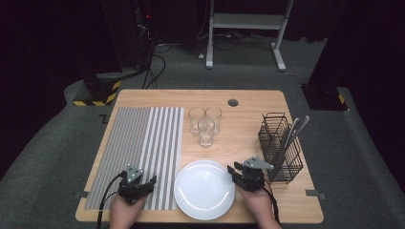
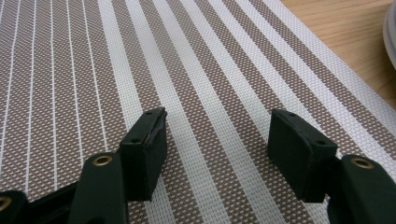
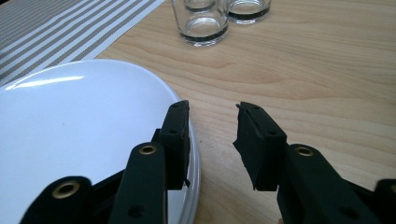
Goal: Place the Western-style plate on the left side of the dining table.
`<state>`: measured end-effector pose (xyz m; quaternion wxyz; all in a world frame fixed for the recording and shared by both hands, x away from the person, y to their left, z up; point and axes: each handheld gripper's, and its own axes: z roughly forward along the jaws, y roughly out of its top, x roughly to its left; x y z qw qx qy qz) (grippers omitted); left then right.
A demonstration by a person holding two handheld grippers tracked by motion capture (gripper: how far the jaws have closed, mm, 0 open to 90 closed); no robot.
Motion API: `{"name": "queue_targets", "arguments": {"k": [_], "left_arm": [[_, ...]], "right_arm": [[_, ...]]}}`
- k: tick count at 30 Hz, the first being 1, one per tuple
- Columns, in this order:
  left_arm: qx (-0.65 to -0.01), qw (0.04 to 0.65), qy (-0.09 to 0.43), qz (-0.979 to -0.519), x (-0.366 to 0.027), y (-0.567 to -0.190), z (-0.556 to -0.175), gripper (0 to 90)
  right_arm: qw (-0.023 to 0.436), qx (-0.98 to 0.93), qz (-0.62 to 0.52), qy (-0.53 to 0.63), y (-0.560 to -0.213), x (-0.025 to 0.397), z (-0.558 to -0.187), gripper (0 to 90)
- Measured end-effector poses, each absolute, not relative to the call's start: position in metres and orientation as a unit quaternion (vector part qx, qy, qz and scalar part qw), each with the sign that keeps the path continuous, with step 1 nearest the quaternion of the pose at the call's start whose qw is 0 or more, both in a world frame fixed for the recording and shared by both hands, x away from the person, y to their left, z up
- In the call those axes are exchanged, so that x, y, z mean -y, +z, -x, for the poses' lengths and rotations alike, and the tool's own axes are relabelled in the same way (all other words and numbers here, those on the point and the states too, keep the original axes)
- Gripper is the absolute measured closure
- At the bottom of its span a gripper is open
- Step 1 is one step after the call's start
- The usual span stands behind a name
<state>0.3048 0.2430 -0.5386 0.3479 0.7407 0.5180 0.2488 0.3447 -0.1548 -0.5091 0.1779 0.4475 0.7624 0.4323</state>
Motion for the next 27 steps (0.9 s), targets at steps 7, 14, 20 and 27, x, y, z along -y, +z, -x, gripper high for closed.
{"name": "queue_targets", "arguments": {"k": [7, 14, 20, 27], "left_arm": [[-0.519, 0.351, 0.244, -0.74, -0.244, -0.538, -0.305, 38.3], [-0.523, 0.365, 0.226, -0.736, -0.249, -0.536, -0.307, 40.7], [-0.522, 0.386, 0.213, -0.73, -0.249, -0.532, -0.304, 41.2], [-0.497, 0.426, 0.184, -0.733, -0.235, -0.521, -0.298, 41.5]], "right_arm": [[0.15, -0.757, -0.448, 0.45, -0.509, 0.16, -0.34, 65.7], [0.134, -0.764, -0.444, 0.449, -0.513, 0.16, -0.341, 65.9], [0.128, -0.769, -0.44, 0.446, -0.515, 0.159, -0.34, 66.0], [0.113, -0.754, -0.459, 0.456, -0.514, 0.164, -0.337, 72.0]]}}
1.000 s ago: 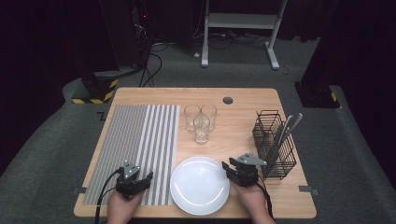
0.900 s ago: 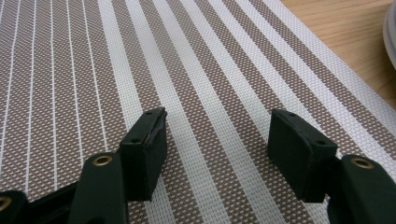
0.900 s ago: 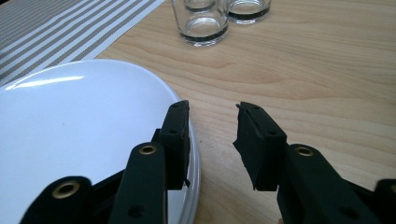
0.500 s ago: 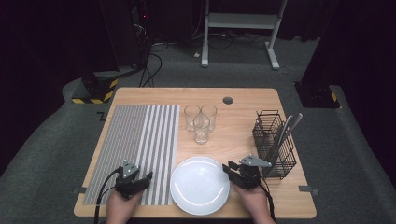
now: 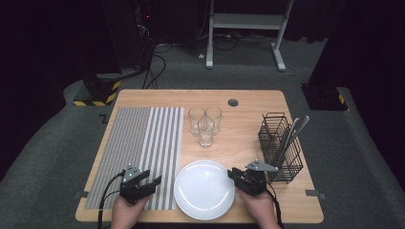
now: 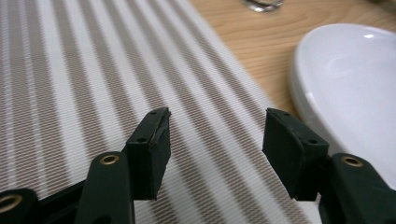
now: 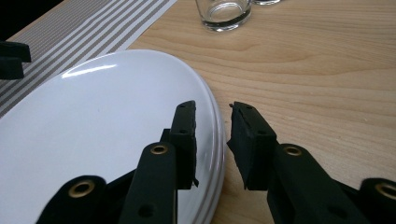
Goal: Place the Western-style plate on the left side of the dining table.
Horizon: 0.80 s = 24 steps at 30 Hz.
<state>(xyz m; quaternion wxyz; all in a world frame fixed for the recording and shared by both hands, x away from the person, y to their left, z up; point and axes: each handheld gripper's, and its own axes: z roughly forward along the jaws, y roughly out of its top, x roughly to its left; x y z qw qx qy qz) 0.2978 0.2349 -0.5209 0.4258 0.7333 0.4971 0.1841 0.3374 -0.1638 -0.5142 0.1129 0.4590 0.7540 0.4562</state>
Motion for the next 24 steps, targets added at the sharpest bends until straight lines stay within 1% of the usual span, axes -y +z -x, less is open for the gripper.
{"name": "queue_targets", "arguments": {"k": [6, 8, 13, 17, 18, 24], "left_arm": [[-0.471, 0.445, 0.163, -0.744, -0.217, -0.517, -0.295, 41.6], [-0.463, 0.454, 0.145, -0.748, -0.212, -0.518, -0.295, 41.6], [-0.459, 0.464, 0.121, -0.748, -0.206, -0.521, -0.296, 42.8], [-0.455, 0.472, 0.102, -0.748, -0.202, -0.523, -0.296, 44.7], [-0.454, 0.474, 0.088, -0.749, -0.199, -0.525, -0.298, 46.2], [-0.457, 0.475, 0.066, -0.749, -0.196, -0.529, -0.299, 51.1]], "right_arm": [[0.108, -0.751, -0.466, 0.455, -0.515, 0.166, -0.337, 73.7], [0.105, -0.751, -0.469, 0.453, -0.515, 0.166, -0.337, 73.9], [0.096, -0.75, -0.472, 0.453, -0.515, 0.167, -0.336, 74.4], [0.094, -0.751, -0.473, 0.451, -0.516, 0.166, -0.334, 74.2], [0.089, -0.75, -0.475, 0.452, -0.516, 0.167, -0.334, 73.4], [0.082, -0.748, -0.479, 0.451, -0.517, 0.167, -0.332, 72.3]]}}
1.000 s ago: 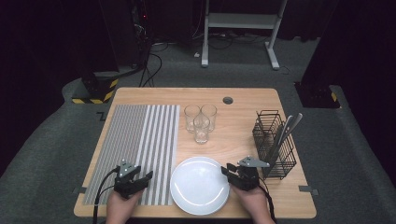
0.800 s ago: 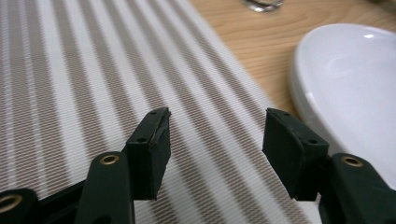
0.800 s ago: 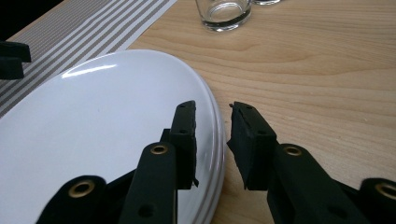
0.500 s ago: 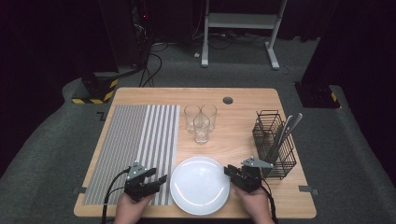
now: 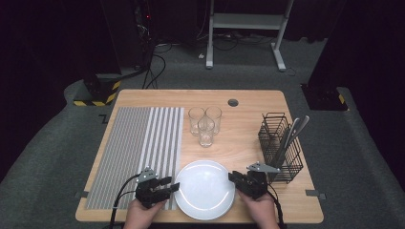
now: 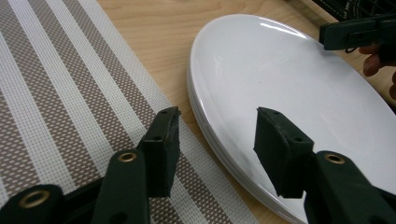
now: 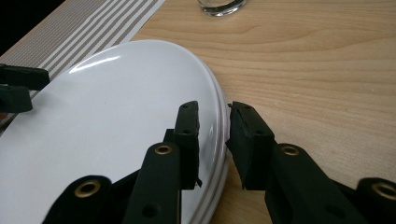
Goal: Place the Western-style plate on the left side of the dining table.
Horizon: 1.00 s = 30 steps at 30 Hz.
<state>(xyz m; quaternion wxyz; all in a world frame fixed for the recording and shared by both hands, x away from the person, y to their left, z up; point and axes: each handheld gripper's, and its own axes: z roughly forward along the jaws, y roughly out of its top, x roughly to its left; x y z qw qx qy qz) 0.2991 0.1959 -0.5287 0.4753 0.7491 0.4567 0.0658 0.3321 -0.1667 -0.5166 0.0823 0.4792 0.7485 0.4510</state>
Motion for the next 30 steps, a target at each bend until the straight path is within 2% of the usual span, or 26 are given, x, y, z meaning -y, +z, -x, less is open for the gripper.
{"name": "queue_targets", "arguments": {"k": [4, 16, 21, 30], "left_arm": [[-0.46, 0.474, 0.043, -0.75, -0.1951, -0.5326, -0.3005, 55.4], [-0.459, 0.475, 0.025, -0.75, -0.1959, -0.5347, -0.3038, 61.6], [-0.458, 0.478, 0.019, -0.749, -0.1963, -0.5353, -0.3028, 62.1], [-0.461, 0.483, 0.016, -0.744, -0.1986, -0.5345, -0.3005, 62.2]], "right_arm": [[0.071, -0.745, -0.484, 0.454, -0.5173, 0.1675, -0.3291, 70.8], [0.03, -0.728, -0.499, 0.469, -0.5172, 0.1718, -0.3273, 66.0], [0.024, -0.725, -0.503, 0.47, -0.5172, 0.1726, -0.3282, 65.8], [-0.015, -0.707, -0.518, 0.482, -0.5191, 0.176, -0.333, 64.6]]}}
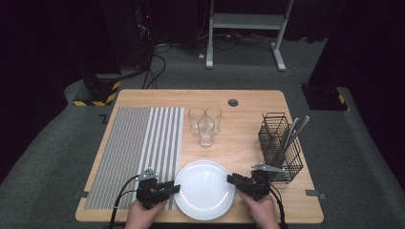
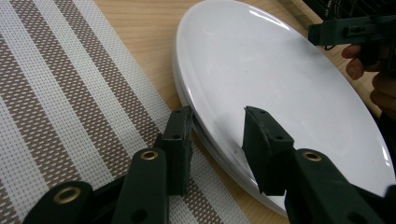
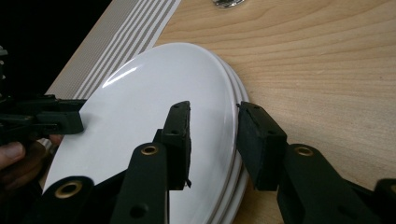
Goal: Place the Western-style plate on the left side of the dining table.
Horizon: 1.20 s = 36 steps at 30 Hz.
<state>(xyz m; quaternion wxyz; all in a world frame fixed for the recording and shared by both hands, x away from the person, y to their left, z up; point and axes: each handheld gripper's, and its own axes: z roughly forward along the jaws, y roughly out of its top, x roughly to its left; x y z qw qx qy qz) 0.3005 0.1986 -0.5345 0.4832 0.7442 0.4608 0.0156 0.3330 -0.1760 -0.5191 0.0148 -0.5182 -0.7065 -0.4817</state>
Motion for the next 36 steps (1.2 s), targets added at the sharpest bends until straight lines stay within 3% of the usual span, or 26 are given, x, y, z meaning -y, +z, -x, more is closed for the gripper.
{"name": "queue_targets", "arguments": {"k": [26, 36], "left_arm": [[-0.473, 0.491, 0.015, -0.731, -0.211, -0.532, -0.295, 65.9], [-0.478, 0.498, 0.008, -0.724, -0.215, -0.533, -0.295, 67.8]], "right_arm": [[0.031, 0.723, 0.503, -0.473, -0.524, 0.155, -0.336, 60.0], [0.023, 0.735, 0.491, -0.467, -0.525, 0.153, -0.337, 62.7]]}}
